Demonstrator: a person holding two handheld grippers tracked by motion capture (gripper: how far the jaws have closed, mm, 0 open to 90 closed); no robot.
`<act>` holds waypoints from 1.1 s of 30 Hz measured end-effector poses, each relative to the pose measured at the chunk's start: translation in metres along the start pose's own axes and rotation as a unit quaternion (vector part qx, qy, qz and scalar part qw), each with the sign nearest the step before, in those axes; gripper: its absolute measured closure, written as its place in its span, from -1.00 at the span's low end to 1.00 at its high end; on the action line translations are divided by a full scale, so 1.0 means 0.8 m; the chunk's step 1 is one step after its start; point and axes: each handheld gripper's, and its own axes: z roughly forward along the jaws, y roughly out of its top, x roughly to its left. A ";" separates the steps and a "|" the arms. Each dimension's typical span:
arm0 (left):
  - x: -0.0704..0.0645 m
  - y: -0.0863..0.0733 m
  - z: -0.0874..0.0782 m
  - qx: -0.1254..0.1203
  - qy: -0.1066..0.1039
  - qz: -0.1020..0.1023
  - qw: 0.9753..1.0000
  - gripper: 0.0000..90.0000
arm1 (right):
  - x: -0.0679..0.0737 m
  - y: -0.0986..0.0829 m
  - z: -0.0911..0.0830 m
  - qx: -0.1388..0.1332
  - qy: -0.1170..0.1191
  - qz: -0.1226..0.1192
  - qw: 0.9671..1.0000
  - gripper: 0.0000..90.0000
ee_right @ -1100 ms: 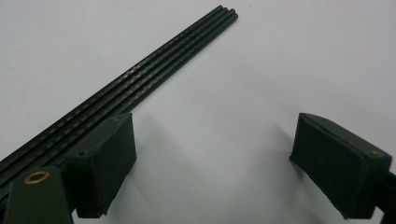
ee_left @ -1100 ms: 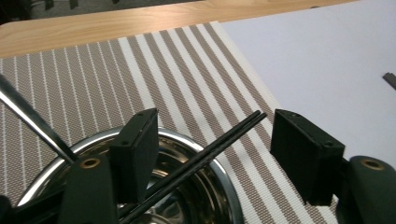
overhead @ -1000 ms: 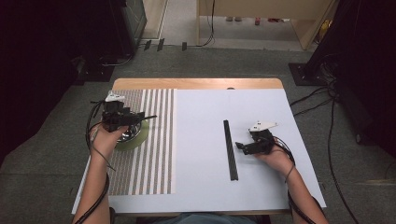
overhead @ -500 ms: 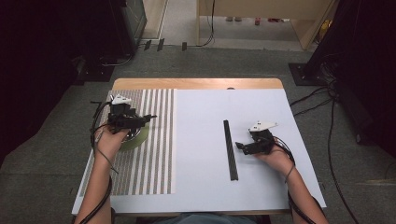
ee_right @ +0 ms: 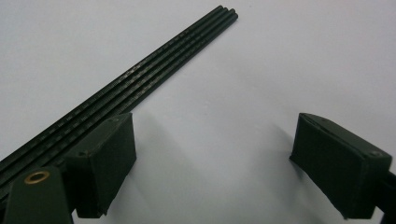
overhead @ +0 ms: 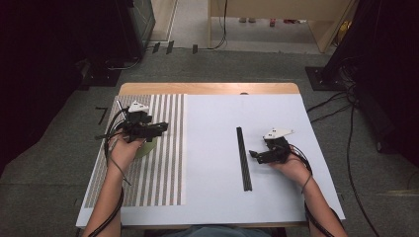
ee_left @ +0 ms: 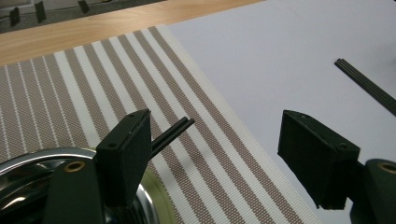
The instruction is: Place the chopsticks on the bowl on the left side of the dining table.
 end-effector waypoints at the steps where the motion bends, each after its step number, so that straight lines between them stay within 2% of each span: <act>1: -0.002 0.000 0.001 -0.001 -0.002 0.002 1.000 -0.41 | 0.000 0.000 0.000 0.000 0.000 -0.001 1.000 -0.70; 4: -0.009 0.001 0.003 -0.007 -0.002 0.012 1.000 -0.42 | 0.000 0.000 0.000 0.000 0.000 0.000 1.000 -0.70; 7: -0.016 0.002 0.006 -0.009 -0.010 0.013 1.000 -0.42 | 0.000 0.000 0.000 0.000 0.000 0.000 1.000 -0.70; 15: -0.034 0.002 0.016 0.000 -0.020 0.032 0.999 -0.42 | 0.000 0.000 0.000 0.000 0.000 0.000 1.000 -0.70; 21: -0.046 -0.001 0.023 0.002 -0.018 0.045 0.999 -0.43 | 0.000 0.000 0.000 0.000 0.000 0.000 1.000 -0.70; 33: -0.068 -0.006 0.037 0.005 -0.032 0.058 0.998 -0.46 | 0.000 0.000 0.000 0.000 0.000 -0.001 1.000 -0.70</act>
